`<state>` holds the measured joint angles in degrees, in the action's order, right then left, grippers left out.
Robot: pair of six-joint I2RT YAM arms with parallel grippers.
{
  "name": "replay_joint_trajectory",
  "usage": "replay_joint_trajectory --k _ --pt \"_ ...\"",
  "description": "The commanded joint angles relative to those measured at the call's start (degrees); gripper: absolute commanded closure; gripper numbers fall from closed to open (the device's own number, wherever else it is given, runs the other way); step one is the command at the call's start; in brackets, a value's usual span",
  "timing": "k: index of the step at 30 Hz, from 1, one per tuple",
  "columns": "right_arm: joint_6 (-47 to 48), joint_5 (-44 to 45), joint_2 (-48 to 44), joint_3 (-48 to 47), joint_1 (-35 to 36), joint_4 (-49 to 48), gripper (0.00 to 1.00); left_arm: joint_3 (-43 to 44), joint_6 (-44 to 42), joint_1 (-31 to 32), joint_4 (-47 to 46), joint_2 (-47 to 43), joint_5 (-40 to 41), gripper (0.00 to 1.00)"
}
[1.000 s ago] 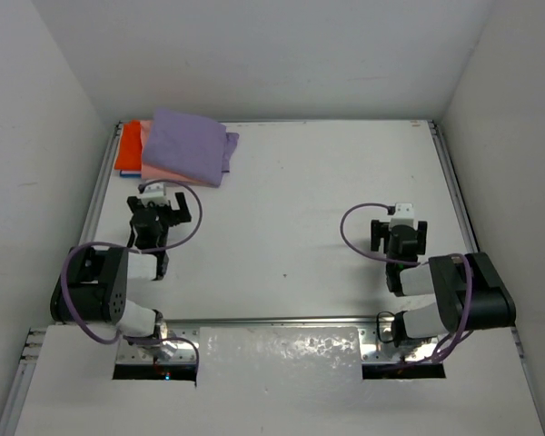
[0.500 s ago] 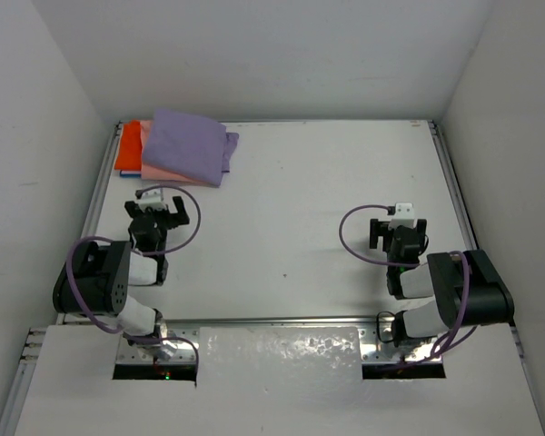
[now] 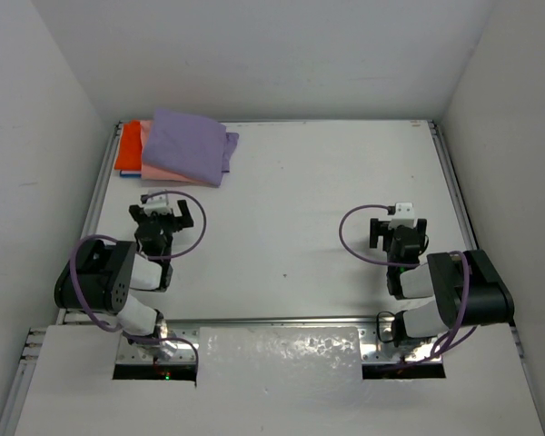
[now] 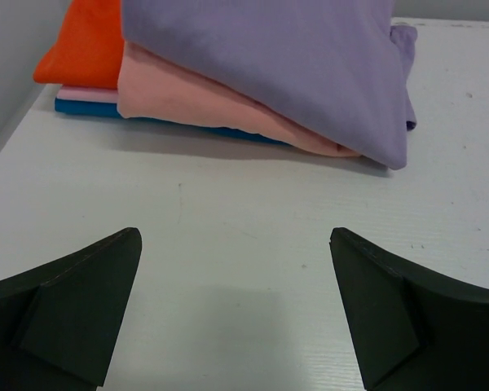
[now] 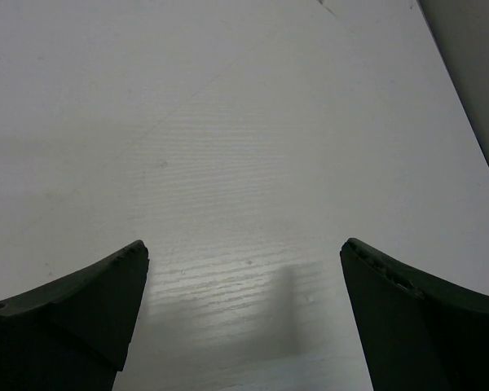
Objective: Fold and stack the t-shirts
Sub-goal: Put the neatly folded tshirt into the corner of the board with the left arm
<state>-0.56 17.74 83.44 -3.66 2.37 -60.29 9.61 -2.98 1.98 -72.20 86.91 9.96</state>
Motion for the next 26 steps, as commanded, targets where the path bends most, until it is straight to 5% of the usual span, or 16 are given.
replay_joint_trajectory --k 1,26 --pt "0.1 -0.7 0.0 0.1 -0.2 -3.5 0.01 1.1 -0.5 0.8 -3.4 0.3 2.5 0.0" --pt "0.1 -0.9 0.3 -0.2 -0.2 -3.5 0.01 1.1 -0.5 0.8 -3.4 0.0 2.4 0.0"
